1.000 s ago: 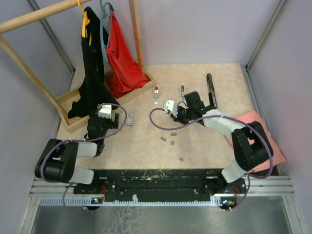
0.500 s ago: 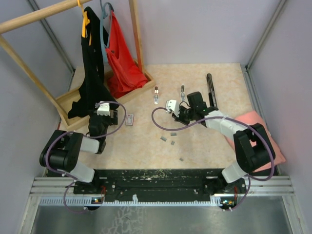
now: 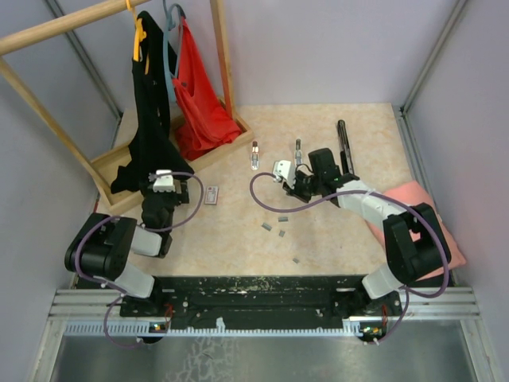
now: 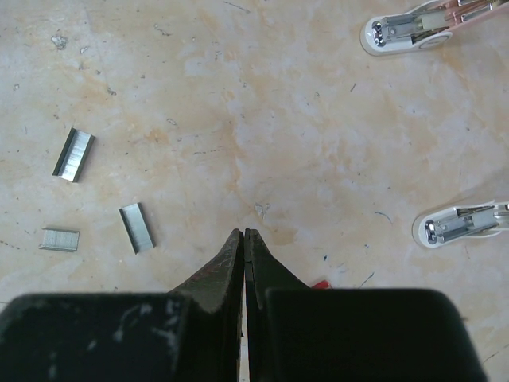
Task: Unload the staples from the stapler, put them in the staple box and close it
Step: Pick up the staple from the center of the board.
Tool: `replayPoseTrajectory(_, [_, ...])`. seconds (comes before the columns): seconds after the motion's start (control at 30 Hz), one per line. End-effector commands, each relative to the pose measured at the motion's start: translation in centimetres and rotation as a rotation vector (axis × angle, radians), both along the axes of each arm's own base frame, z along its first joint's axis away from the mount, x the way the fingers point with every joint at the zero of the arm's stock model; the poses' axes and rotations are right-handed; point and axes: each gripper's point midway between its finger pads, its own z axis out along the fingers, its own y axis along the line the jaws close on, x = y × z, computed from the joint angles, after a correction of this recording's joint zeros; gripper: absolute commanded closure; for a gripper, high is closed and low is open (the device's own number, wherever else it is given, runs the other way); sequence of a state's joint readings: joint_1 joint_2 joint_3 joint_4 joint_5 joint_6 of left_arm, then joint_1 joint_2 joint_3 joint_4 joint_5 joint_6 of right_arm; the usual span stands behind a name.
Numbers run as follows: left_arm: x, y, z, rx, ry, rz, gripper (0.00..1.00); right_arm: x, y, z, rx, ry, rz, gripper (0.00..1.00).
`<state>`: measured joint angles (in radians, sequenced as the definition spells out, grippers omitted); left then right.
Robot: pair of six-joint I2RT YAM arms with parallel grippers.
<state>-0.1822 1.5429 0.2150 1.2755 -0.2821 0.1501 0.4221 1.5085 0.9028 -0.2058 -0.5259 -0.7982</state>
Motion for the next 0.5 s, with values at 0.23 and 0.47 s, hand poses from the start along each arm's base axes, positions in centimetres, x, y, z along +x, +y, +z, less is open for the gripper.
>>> replayPoseTrajectory(0.23, [-1.17, 1.03, 0.75, -0.055, -0.093, 0.045, 0.0, 0.35, 0.57, 2.16, 0.064, -0.047, 0.009, 1.0])
replayPoseTrajectory(0.47, [-0.44, 0.96, 0.61, -0.049, -0.079, 0.048, 0.0, 0.45, 0.59, 2.16, 0.064, -0.043, 0.007, 1.0])
